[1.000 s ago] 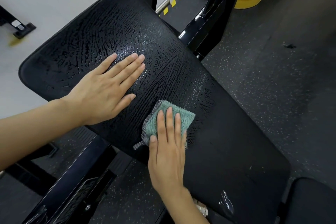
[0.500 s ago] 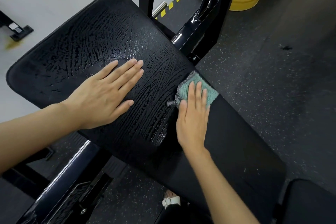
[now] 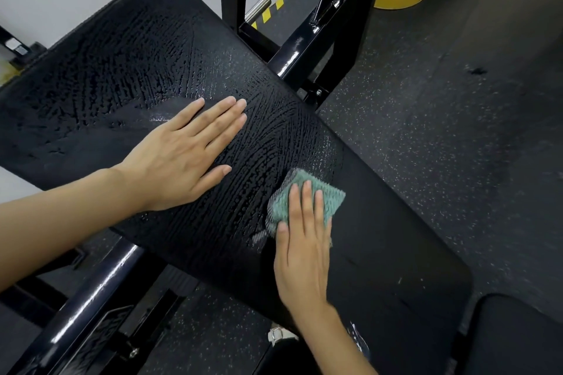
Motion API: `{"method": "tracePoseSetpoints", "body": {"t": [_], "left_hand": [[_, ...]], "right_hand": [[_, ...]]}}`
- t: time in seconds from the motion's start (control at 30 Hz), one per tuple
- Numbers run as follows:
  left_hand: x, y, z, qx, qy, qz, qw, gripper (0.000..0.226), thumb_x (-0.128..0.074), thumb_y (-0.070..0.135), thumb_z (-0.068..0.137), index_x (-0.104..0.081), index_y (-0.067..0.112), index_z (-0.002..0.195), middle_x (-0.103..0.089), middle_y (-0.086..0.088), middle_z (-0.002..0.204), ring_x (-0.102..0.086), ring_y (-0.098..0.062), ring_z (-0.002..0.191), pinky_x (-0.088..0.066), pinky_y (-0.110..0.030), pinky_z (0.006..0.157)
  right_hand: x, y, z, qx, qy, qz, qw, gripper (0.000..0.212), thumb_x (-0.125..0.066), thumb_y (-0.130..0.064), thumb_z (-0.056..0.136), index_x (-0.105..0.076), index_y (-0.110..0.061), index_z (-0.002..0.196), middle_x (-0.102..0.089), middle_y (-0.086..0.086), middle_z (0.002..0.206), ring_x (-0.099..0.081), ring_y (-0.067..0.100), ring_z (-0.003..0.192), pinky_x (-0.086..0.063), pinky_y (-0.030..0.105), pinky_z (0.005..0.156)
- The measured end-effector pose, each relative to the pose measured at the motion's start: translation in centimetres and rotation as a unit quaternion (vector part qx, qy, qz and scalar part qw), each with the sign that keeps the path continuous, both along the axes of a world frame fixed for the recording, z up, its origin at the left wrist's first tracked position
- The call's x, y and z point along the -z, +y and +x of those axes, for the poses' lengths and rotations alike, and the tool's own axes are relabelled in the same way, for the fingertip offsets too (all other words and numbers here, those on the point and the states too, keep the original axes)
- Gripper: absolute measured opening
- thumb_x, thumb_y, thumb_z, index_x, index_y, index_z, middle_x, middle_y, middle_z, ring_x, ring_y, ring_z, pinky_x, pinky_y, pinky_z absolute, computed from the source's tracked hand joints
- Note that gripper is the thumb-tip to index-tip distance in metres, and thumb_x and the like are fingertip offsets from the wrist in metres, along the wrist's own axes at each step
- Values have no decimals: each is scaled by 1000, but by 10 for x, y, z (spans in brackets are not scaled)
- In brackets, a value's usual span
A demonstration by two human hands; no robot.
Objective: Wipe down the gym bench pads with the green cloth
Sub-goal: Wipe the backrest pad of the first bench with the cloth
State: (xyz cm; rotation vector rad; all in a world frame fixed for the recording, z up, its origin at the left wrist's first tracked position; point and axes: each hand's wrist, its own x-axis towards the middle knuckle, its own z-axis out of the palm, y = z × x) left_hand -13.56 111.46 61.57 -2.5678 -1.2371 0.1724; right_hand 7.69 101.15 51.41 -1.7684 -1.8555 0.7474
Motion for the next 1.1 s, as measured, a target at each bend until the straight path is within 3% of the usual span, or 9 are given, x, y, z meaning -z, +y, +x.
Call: {"method": "tracePoseSetpoints", "body": {"t": [0.17,0.37,0.67,0.93,1.1], "left_hand": [[4,2,9,-2,1,-2,1000,70,-19,45,102,-19,-2,155,-13,-17,164,-12,-28,153,-17,-51,122],[11,7,21,3,0,-9,1000,71,-18,45,102,-17,-1,155,-11,-16,165,-9,-28,154,-16,-51,122],[13,12,31,11,11,-13,1000,71,-18,45,101,-17,-1,155,-10,-17,165,-8,-28,154,-15,-50,123],[15,12,34,18,7,-14,1000,71,-19,45,102,-18,-2,155,-12,-17,165,-10,-28,153,-16,-51,122],[15,14,36,19,10,-15,1000,70,-18,44,102,-17,-1,155,-11,-16,165,-9,-28,154,-15,-51,123]], "right_hand": [[-6,72,13,27,9,12,1000,55,-11,-39,103,1,-29,155,10,-13,163,16,6,148,5,36,121],[-16,107,6,89,10,-22,996,55,-21,-31,106,0,-25,156,7,-7,164,13,14,150,3,45,122],[-22,104,-2,-8,18,40,999,56,-12,-38,102,-3,-26,157,7,-8,164,13,11,150,3,39,121],[23,58,56,111,-4,-26,994,56,-5,-43,101,2,-32,155,8,-14,162,14,6,149,0,41,123],[6,70,28,194,43,-65,978,53,-20,-29,106,-2,-25,156,7,-9,163,11,14,150,1,46,122]]}}
